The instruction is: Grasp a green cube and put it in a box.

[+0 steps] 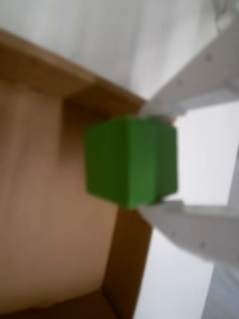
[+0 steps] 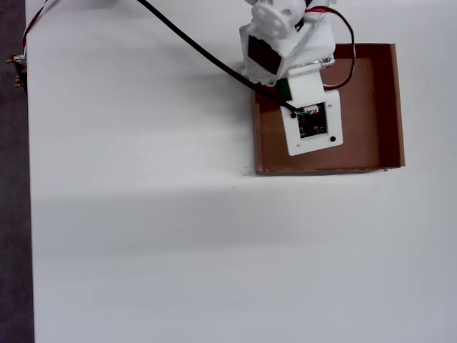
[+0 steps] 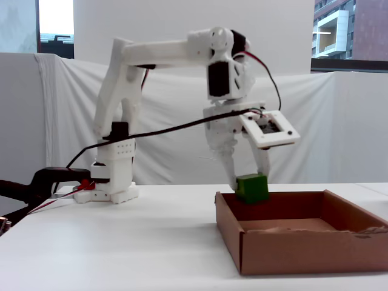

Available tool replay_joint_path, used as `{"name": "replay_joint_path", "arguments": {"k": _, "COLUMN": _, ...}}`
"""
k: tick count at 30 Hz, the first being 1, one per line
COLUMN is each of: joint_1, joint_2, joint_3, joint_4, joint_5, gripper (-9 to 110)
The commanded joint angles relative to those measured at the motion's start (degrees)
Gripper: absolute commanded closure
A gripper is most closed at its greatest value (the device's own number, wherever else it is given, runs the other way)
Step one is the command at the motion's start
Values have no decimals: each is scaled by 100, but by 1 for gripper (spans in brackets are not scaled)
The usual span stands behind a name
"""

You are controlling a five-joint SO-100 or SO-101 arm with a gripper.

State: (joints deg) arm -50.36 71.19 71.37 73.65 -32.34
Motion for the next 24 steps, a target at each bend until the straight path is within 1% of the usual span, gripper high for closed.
{"name": "replay_joint_path", "arguments": {"k": 1, "joint_1": -44, "joint_2": -18, "joint_3": -272, "joint_4": 9, "joint_5": 35, "gripper": 88}}
{"name": "replay_joint_path", "arguments": {"k": 24, "joint_1": -105, "joint_2": -949, "joint_3": -659, "joint_4": -18, "joint_5": 255, "gripper": 87}}
